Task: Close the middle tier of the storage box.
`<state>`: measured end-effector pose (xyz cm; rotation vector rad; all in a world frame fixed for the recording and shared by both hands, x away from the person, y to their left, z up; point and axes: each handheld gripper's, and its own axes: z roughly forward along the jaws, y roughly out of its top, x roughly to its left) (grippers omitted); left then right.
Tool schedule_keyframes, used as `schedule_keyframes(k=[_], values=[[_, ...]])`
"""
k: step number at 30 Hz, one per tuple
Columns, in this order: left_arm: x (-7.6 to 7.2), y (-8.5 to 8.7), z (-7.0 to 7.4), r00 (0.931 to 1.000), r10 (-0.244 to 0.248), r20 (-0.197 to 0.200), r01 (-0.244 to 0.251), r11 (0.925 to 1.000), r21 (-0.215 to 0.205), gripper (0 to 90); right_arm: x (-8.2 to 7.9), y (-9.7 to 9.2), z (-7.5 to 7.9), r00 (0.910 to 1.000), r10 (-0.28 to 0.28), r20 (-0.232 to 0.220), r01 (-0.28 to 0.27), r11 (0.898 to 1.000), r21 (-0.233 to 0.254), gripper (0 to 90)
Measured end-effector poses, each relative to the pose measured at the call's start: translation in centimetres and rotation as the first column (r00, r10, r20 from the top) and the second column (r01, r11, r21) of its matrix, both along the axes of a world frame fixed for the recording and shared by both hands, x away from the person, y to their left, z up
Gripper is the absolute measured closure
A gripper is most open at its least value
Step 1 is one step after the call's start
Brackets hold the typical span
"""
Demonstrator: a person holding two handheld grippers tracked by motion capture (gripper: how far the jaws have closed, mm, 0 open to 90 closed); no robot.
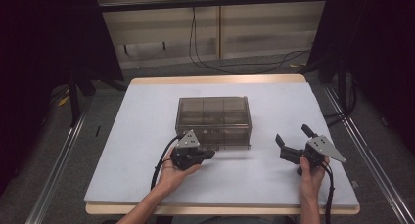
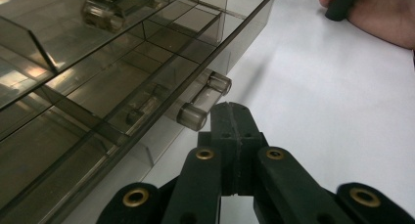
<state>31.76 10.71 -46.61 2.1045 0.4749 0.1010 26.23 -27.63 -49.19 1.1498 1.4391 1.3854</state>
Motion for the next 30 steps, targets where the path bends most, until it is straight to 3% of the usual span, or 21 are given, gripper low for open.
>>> schedule_keyframes(k=[8, 18, 22, 30], values=[[-0.1, 0.5, 0.0, 1.0, -0.003, -0.002, 0.003, 1.0, 0.008, 90.0, 0.0, 0.0, 0.0, 1.0, 0.002, 0.001, -0.002, 1.0, -0.002, 0.0], [0.1, 1.5, -0.1, 0.9994, 0.034, -0.005, -0.034, 0.999, 0.028, 90.0, 0.0, 0.0, 0.0, 1.0, 0.001, 0.001, -0.001, 1.0, -0.003, 0.0], [0.1, 1.4, -0.1, 0.9992, 0.037, -0.011, -0.037, 0.9992, 0.012, 90.0, -0.1, 0.0, 0.0, 1.0, 0.001, 0.0, -0.001, 1.0, -0.003, 0.0], [0.5, 1.1, -0.2, 0.9992, 0.04, 0.002, -0.04, 0.9989, 0.025, 90.0, 0.0, 0.0, 0.0, 1.0, -0.001, 0.003, 0.001, 1.0, -0.002, 0.0]])
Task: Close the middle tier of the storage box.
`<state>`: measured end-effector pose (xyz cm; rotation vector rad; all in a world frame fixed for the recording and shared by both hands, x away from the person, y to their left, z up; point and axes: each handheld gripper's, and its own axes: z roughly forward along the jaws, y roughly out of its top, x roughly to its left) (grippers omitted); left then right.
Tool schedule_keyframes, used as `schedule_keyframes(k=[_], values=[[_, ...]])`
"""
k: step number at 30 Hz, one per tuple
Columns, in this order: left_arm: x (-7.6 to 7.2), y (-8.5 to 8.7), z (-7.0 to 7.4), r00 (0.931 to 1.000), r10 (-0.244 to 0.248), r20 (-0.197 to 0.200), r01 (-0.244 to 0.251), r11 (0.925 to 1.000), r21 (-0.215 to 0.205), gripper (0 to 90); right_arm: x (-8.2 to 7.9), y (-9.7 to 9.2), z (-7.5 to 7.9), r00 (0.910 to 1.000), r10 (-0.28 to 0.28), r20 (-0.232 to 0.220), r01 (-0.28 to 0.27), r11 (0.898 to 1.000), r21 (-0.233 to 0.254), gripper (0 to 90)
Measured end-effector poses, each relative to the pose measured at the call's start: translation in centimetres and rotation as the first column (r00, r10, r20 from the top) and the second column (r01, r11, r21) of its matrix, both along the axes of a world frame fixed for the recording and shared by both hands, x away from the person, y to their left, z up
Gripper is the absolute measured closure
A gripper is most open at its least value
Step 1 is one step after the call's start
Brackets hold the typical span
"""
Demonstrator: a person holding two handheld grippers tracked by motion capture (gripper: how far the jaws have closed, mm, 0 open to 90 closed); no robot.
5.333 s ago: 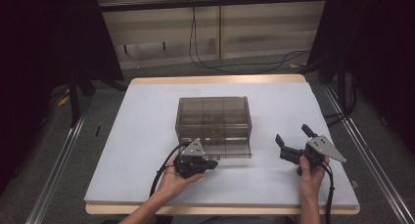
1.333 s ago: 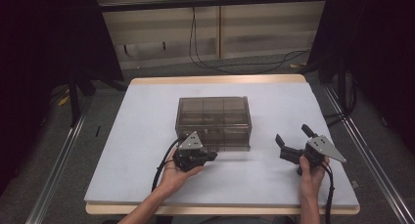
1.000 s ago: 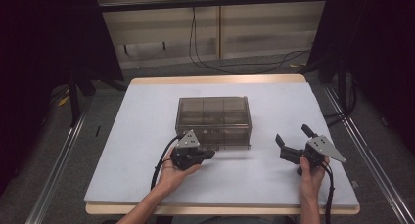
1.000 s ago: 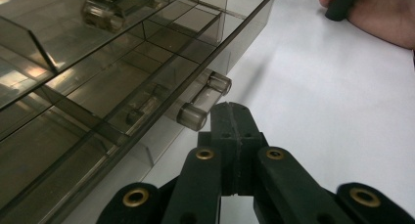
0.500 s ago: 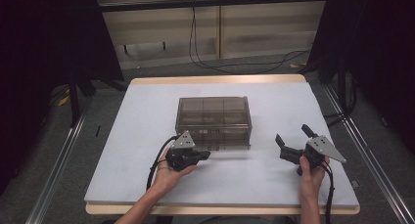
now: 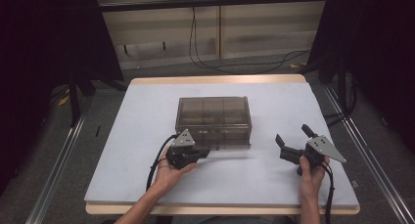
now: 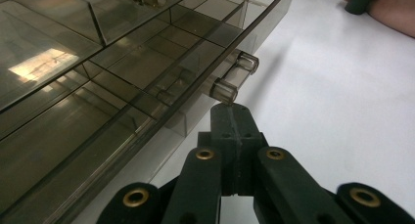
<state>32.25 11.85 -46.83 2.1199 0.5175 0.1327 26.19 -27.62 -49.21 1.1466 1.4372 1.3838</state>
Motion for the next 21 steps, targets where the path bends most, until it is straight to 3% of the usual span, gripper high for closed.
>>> schedule_keyframes(k=[21], values=[[0.81, -0.17, 0.16, 0.9998, 0.002, -0.019, -0.002, 1.0, 0.002, 89.9, 0.01, -0.03, 0.0, 1.0, 0.003, -0.001, -0.003, 1.0, 0.0, 0.0]])
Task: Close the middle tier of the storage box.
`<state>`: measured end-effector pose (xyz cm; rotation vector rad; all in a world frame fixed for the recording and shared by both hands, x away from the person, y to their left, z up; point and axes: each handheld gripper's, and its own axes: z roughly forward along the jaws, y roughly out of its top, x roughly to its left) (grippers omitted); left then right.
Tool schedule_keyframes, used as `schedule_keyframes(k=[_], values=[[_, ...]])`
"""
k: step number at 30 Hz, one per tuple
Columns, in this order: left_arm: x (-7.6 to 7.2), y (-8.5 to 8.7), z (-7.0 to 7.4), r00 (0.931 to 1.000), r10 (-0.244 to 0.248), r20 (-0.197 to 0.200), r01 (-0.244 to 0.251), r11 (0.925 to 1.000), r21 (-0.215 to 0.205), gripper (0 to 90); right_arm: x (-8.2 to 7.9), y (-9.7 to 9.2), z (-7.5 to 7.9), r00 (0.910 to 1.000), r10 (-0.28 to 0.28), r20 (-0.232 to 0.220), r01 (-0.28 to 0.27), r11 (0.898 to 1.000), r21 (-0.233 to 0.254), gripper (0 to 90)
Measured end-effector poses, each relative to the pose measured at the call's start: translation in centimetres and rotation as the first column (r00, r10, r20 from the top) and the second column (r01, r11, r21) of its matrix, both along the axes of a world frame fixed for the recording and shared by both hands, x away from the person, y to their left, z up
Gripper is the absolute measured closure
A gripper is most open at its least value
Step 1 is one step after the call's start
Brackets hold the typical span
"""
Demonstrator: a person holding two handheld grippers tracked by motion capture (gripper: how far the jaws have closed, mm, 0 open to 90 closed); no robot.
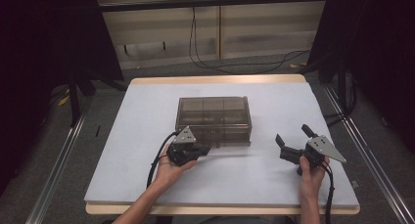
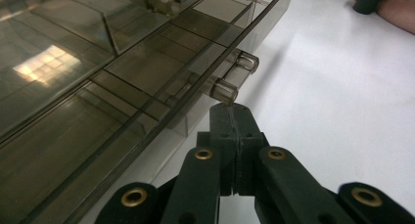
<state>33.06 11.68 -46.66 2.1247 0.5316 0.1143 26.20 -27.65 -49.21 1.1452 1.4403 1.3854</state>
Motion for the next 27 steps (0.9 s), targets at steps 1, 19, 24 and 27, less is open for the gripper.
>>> schedule_keyframes(k=[1, 19, 24, 27], values=[[-0.01, 0.09, 0.0, 1.0, 0.002, 0.002, -0.003, 1.0, 0.009, 90.0, -0.01, 0.02, 0.0, 1.0, -0.006, 0.002, 0.006, 1.0, -0.001, 0.0], [0.5, 0.26, -0.01, 0.9998, 0.019, -0.001, -0.019, 0.9998, -0.007, 90.0, 0.03, -0.02, 0.01, 1.0, -0.007, -0.004, 0.007, 1.0, -0.001, 0.0], [0.65, 0.25, -0.09, 0.9998, 0.02, -0.006, -0.02, 0.9998, -0.004, 90.0, 0.03, 0.01, 0.02, 1.0, -0.008, -0.004, 0.008, 1.0, 0.004, 0.0], [0.69, 0.29, -0.01, 0.9999, 0.014, 0.005, -0.014, 0.9999, 0.001, 90.0, 0.03, -0.01, 0.01, 1.0, -0.008, -0.004, 0.008, 1.0, -0.001, 0.0]])
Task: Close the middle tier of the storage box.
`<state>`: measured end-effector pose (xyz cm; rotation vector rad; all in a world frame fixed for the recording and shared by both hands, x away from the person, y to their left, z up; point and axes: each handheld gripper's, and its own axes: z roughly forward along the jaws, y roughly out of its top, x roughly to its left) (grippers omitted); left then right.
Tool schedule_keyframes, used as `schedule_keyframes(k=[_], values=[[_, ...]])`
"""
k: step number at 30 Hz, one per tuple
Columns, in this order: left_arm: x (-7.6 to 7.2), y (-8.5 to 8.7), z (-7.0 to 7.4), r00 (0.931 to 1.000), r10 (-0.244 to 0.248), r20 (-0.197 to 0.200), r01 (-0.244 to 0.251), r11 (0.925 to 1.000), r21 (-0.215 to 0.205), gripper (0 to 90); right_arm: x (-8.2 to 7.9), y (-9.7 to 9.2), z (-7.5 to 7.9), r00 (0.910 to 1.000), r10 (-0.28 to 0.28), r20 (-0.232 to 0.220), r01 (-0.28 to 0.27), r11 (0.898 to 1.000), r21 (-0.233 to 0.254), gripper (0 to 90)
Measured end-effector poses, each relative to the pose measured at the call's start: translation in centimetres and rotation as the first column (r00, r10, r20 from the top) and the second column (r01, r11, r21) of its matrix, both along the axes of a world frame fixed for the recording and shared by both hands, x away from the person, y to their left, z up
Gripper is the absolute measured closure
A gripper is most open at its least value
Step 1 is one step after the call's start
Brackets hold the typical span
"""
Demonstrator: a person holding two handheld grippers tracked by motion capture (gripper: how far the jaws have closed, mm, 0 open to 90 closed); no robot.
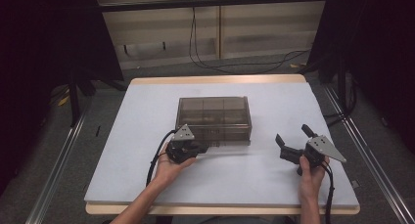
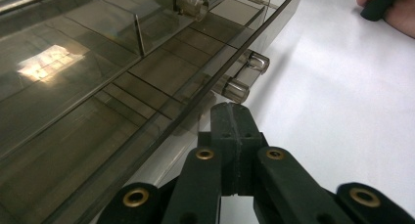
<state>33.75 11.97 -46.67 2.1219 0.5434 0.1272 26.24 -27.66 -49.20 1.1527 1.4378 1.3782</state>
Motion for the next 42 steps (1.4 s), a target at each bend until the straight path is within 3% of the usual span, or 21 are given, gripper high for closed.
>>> schedule_keyframes(k=[1, 10, 16, 26, 27, 32, 42], values=[[0.1, 0.2, 0.1, 1.0, 0.009, 0.0, -0.009, 0.9999, -0.015, 90.0, 0.0, 0.0, 0.0, 1.0, 0.0, -0.001, 0.0, 1.0, 0.0, 0.0], [0.2, 0.1, 0.3, 0.9999, 0.015, 0.005, -0.015, 0.9999, -0.003, 90.0, 0.0, 0.0, 0.0, 1.0, 0.0, 0.0, 0.0, 1.0, -0.001, 0.0], [0.5, -0.1, 0.7, 0.9996, 0.028, 0.011, -0.028, 0.9994, -0.02, 90.0, 0.0, 0.0, 0.0, 1.0, 0.0, 0.001, 0.0, 1.0, 0.006, 0.0], [0.8, 0.1, 0.7, 0.9996, 0.025, -0.01, -0.025, 0.9983, -0.053, 90.0, 0.0, 0.0, 0.0, 1.0, 0.002, 0.001, -0.002, 1.0, 0.005, 0.0], [0.8, 0.0, 0.7, 0.9994, 0.033, 0.004, -0.033, 0.9986, -0.043, 90.0, 0.0, 0.0, 0.0, 1.0, 0.002, 0.001, -0.002, 1.0, 0.005, 0.0], [0.9, 0.0, 0.6, 0.9995, 0.031, 0.002, -0.03, 0.9988, -0.039, 90.0, 0.0, 0.0, 0.0, 1.0, 0.0, 0.001, 0.0, 1.0, 0.004, 0.0], [1.1, 0.0, 0.7, 0.9992, 0.041, 0.001, -0.041, 0.9973, -0.061, 90.0, 0.0, 0.0, 0.0, 1.0, -0.002, 0.0, 0.002, 1.0, 0.003, 0.0]])
